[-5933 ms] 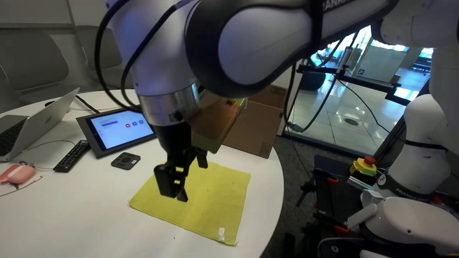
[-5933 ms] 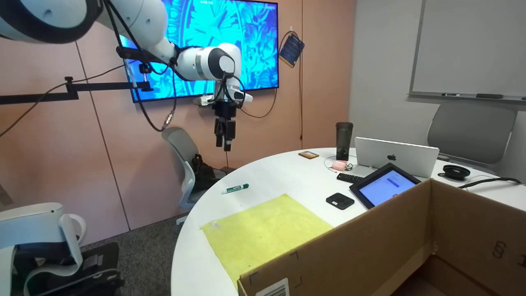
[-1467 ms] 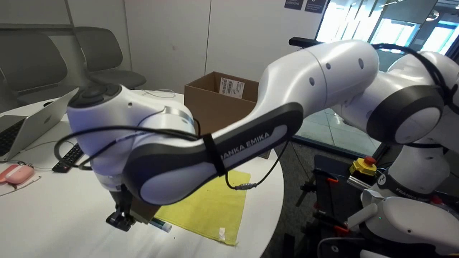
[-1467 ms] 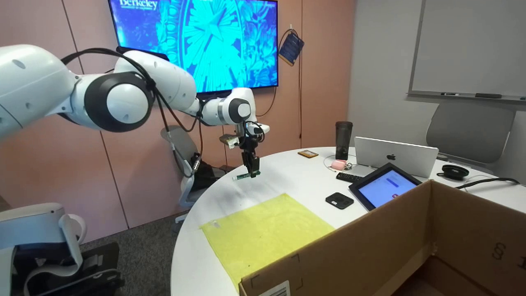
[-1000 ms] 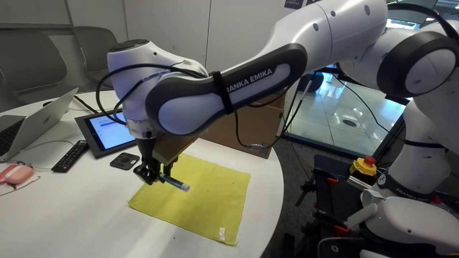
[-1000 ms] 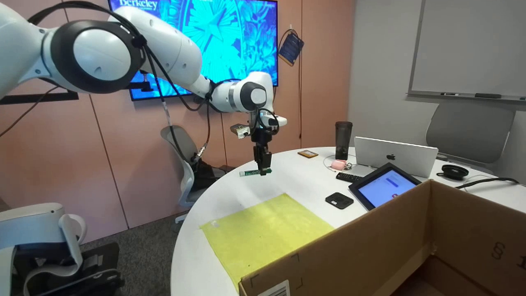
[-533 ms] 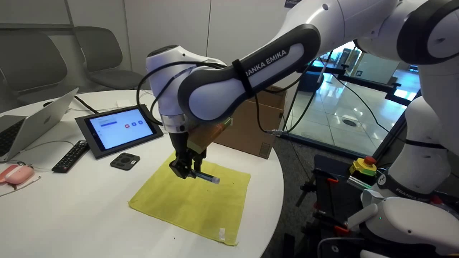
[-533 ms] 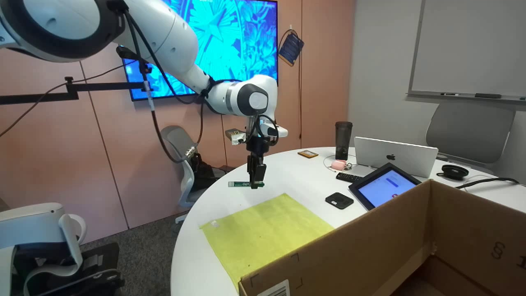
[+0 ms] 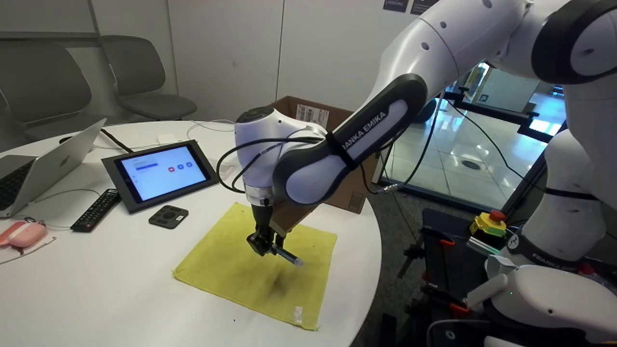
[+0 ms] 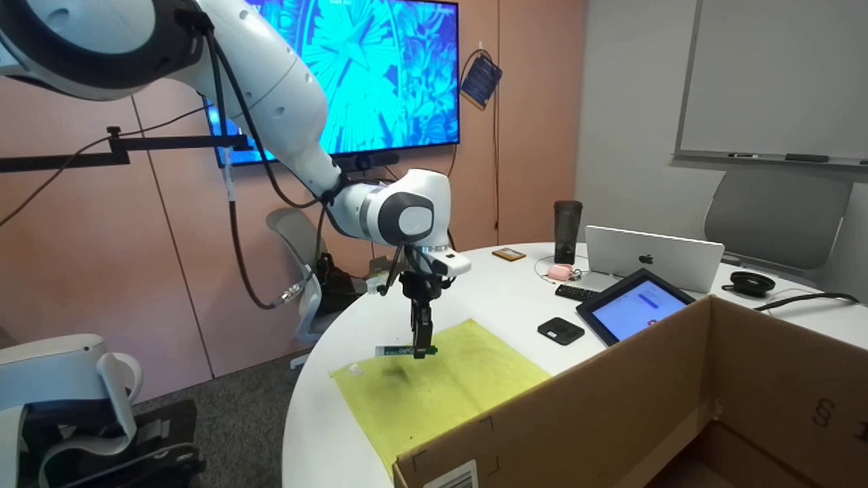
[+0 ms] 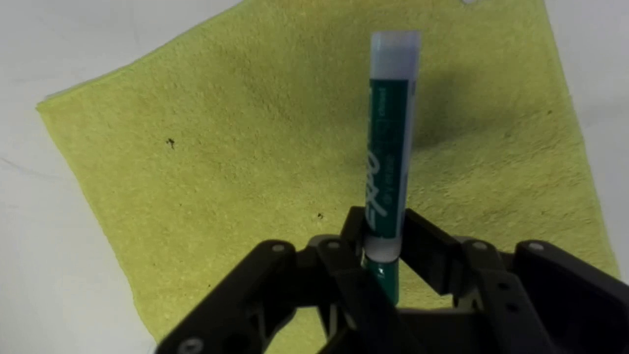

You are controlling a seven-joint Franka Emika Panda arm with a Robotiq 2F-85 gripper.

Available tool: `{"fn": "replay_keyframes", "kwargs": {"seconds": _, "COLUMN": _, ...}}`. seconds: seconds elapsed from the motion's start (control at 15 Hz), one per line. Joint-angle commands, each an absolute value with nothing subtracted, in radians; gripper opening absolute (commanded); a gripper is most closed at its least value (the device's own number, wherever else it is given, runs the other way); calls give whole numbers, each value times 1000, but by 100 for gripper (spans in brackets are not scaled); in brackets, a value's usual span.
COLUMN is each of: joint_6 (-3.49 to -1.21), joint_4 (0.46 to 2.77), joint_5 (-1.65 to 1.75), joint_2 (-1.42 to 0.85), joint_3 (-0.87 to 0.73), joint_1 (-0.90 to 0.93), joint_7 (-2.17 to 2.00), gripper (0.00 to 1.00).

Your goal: Pick up the pen, put it on the lime towel, fold the towel, pick up the folded towel and put it in the box.

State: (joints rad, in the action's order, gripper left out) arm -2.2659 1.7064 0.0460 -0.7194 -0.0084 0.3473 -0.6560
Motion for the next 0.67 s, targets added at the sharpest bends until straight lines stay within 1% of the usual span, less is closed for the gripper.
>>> {"fn": "replay_keyframes", "kwargs": {"seconds": 0.0, "joint_6": -2353, "joint_4": 1709, "joint_5": 51, "joint_2": -771, "joint_3": -42, "joint_1": 354, "joint_7": -738, "gripper": 7}}
{"fn": "replay_keyframes", "kwargs": {"seconds": 0.6, "joint_6": -2392, "joint_4": 1708, "joint_5": 70, "joint_2": -797, "joint_3": -57, "joint_1": 358, "joint_7": -722, "gripper": 7}}
